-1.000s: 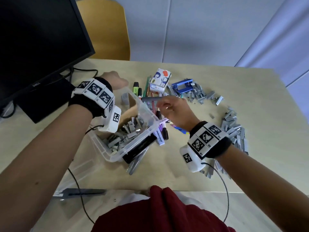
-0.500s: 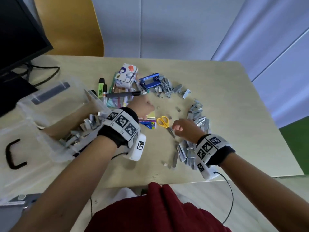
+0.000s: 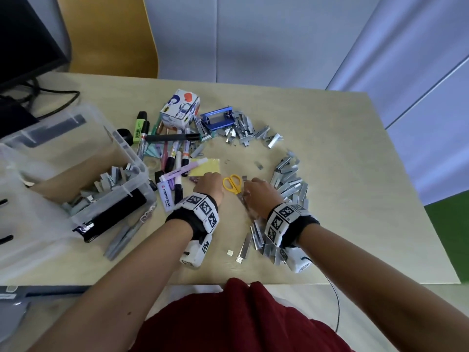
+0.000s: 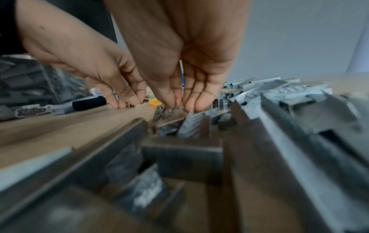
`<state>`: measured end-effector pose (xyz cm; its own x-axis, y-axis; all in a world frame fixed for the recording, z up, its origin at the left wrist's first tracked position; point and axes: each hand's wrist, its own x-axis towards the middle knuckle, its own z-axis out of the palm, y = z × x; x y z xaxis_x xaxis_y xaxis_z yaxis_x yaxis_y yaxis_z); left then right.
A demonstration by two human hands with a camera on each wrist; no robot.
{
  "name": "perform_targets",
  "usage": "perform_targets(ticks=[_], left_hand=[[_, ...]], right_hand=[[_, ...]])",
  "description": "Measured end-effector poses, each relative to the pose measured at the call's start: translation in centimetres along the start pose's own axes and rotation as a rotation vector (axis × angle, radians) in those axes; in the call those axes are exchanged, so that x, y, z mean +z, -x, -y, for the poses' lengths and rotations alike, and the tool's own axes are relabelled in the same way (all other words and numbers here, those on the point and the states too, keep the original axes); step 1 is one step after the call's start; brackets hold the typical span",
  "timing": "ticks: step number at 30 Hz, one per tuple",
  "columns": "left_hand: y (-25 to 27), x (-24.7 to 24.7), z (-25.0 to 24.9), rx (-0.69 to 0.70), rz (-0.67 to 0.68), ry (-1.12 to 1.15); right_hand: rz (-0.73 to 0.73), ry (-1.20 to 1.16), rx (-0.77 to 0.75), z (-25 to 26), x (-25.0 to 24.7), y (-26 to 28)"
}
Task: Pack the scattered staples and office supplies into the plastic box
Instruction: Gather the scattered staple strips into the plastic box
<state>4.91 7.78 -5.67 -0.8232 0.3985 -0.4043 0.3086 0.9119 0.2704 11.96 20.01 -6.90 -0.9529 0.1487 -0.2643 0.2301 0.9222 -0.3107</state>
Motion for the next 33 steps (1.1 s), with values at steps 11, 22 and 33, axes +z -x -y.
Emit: perform_targets(ticks=[11, 22, 33], left_hand=[[-1.4, -3.1, 1.8, -0.182, 0.294, 1.362], [-3.4, -3.5, 1.7, -0.218, 0.356, 1.588], [-6.5, -3.2, -1.7, -0.220, 0.188, 1.037]], right_hand=[[0.176, -1.723, 0.289, -1.4, -4.3, -0.9], [0.017, -0.307, 0.113, -1.3, -2.4, -4.6], [-0.048, -0.308, 0.119, -1.2, -3.4, -5.0]])
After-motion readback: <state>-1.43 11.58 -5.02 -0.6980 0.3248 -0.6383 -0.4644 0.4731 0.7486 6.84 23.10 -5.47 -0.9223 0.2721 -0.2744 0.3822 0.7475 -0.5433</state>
